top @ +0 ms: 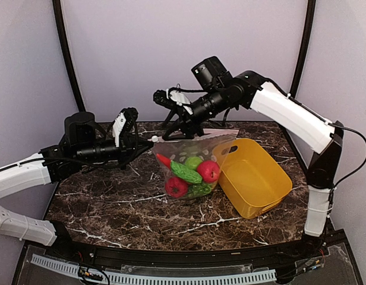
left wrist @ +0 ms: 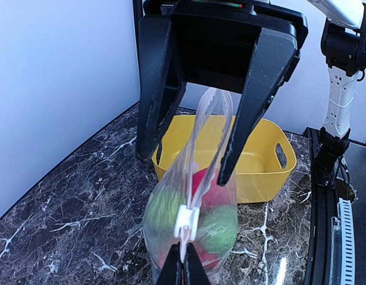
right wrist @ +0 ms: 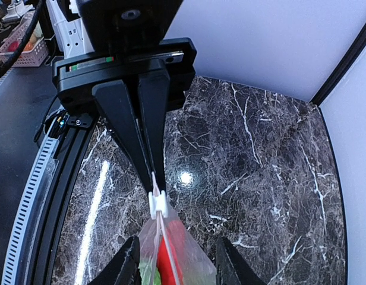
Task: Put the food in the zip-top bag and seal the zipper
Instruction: Hold the zipper from the zipper food storage bag.
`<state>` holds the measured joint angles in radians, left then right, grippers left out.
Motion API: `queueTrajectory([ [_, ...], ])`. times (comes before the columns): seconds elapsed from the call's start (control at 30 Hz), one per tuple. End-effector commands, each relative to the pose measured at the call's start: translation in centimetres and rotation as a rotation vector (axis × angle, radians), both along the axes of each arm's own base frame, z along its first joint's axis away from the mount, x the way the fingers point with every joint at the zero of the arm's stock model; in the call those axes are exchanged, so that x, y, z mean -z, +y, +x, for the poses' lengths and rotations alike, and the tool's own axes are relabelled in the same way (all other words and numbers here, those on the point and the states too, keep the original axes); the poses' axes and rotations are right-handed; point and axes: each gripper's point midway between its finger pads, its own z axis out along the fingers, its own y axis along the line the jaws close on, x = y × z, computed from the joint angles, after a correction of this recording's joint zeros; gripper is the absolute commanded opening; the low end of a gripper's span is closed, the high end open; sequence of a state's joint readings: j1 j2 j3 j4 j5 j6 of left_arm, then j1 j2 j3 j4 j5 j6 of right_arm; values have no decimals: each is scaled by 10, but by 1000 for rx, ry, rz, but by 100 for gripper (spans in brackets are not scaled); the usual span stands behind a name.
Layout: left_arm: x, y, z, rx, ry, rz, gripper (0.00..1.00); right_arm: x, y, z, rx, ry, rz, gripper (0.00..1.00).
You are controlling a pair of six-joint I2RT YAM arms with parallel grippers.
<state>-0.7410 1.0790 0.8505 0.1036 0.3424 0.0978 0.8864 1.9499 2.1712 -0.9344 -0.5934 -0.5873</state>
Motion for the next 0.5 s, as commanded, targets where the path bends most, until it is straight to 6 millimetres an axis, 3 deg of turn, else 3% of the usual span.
queueTrajectory([
  [0.0,-10,-1,-5,22,-23,-16,1,-11,14,1,1,-16,36,40],
  [0.47,-8,-1,-4,14,-20,-17,1,0,30,-19,-69,22,27,28],
])
